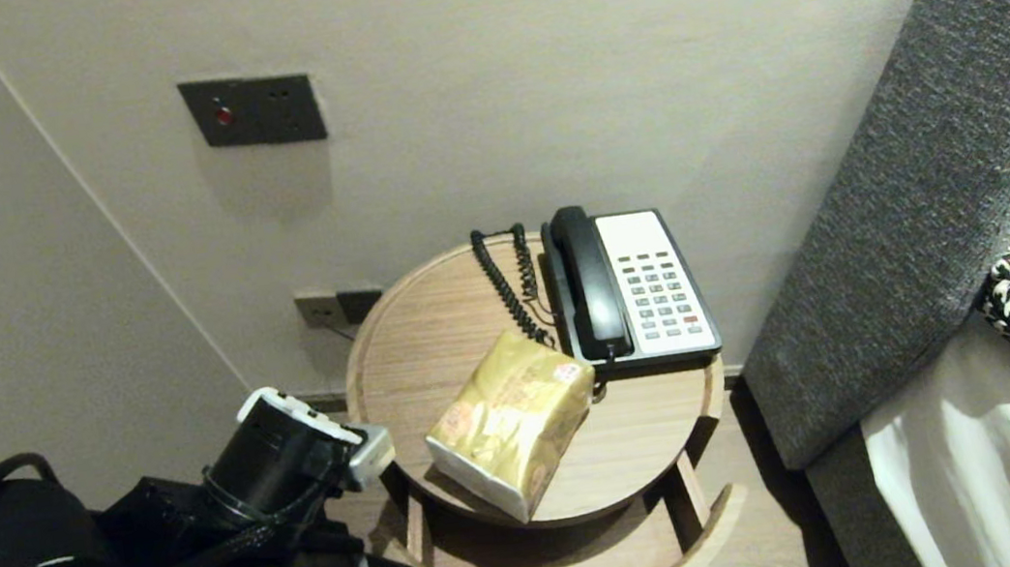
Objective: Close the nightstand drawer
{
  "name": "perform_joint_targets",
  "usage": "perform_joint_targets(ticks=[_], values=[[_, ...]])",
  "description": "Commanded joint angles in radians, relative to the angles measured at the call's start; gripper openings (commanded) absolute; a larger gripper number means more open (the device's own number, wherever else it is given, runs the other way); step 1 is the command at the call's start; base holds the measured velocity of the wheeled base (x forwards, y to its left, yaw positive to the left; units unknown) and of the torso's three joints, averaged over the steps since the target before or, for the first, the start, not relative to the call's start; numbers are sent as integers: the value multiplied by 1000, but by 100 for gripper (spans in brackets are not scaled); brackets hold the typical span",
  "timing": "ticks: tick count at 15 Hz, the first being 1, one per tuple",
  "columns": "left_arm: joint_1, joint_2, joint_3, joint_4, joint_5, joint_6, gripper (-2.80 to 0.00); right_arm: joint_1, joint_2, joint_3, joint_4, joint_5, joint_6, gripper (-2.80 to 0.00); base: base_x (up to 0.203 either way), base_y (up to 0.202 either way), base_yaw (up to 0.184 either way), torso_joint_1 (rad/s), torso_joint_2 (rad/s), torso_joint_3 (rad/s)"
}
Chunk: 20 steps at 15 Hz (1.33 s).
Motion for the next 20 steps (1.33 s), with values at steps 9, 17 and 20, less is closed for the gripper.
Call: perform_joint_targets(ticks=[9,17,20], values=[[76,80,-59,-113,7,-56,-280,0,1,40,-1,0,1,-280,0,0,0,0,0,0],[106,69,-104,-111,9,-83,-280,0,0,40,-1,0,2,-280,0,0,0,0,0,0],[98,-2,-62,-107,9,-80,-280,0,0,40,-1,0,1,-280,0,0,0,0,0,0]])
